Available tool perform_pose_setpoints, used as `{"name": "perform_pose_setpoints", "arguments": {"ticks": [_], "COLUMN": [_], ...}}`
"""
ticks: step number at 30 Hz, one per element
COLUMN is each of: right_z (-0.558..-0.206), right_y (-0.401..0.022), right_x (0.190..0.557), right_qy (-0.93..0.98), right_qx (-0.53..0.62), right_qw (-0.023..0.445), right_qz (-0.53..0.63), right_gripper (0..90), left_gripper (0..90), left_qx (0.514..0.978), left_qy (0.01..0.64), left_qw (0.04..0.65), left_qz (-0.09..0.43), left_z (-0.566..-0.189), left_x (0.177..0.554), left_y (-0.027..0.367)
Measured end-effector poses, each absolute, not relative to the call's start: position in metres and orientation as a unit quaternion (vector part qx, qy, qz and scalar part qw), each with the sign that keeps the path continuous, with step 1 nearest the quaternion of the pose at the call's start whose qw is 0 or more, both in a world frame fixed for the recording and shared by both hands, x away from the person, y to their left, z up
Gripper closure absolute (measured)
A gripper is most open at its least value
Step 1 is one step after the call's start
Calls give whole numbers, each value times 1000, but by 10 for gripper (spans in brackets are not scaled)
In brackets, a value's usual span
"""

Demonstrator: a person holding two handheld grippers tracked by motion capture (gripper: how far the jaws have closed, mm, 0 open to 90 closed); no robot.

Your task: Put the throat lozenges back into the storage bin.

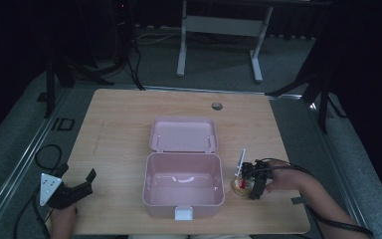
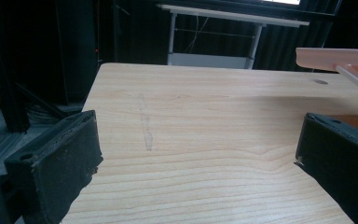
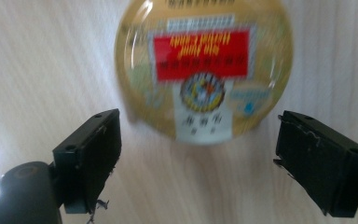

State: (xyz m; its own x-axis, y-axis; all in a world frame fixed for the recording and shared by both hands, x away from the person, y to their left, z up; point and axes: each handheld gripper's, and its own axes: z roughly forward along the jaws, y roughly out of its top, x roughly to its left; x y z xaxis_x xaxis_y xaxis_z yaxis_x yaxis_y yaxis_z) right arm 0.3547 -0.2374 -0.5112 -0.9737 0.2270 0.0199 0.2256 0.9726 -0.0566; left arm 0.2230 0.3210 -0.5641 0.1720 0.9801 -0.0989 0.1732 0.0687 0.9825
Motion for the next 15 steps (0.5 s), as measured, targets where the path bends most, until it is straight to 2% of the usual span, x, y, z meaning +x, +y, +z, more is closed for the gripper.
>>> {"name": "perform_pose_setpoints", "arguments": {"ticks": [11, 15], "right_z": [-516, -517], "right_y": [-212, -209], "right_x": [360, 361], "right_qy": [-995, -996], "right_qx": [-89, -79], "right_qw": [16, 20], "right_qz": [30, 34], "right_gripper": [141, 174], "left_gripper": [4, 4], "left_qx": [562, 563], "left_qy": [513, 513], "left_qw": [521, 521], "left_qz": [386, 386], "left_z": [-564, -564], "left_x": [223, 223], "left_y": [321, 321]}}
